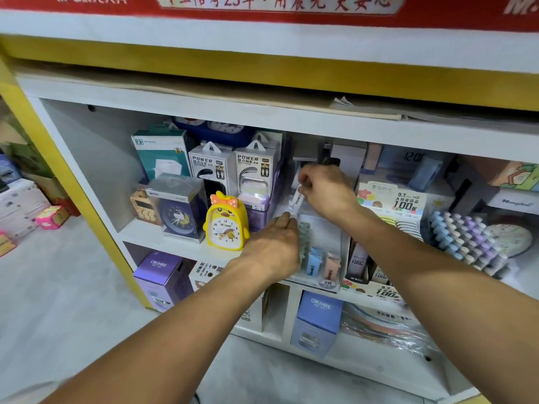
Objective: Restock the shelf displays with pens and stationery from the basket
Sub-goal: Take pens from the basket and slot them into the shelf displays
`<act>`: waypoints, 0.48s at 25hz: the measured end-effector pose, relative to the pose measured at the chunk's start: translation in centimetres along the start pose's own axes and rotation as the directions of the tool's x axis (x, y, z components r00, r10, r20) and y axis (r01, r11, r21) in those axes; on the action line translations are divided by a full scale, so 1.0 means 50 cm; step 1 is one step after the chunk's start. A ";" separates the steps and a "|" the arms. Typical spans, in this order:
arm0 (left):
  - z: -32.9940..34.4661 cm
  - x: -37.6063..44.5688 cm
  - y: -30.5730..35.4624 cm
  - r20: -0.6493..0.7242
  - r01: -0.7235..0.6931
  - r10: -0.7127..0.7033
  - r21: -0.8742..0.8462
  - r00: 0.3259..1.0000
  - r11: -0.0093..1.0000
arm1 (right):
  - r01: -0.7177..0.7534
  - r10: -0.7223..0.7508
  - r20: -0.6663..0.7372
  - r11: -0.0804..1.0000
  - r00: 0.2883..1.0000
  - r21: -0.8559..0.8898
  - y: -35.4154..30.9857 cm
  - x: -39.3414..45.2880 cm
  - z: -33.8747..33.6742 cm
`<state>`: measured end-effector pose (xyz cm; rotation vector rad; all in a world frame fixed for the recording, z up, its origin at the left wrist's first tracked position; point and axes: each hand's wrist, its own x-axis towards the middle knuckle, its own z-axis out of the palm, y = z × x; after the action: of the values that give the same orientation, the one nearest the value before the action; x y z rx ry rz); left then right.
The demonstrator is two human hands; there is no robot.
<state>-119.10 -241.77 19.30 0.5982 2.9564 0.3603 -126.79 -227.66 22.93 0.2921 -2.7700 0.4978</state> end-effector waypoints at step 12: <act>-0.010 0.004 0.012 -0.116 -0.128 0.127 0.002 0.985 0.992 | 0.017 -0.004 0.233 0.999 0.973 -0.051 0.019 -0.112 -0.091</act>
<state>-119.15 -241.25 19.91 0.7944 3.0340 0.4288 -120.63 -224.31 24.82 0.3744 -3.0012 0.4100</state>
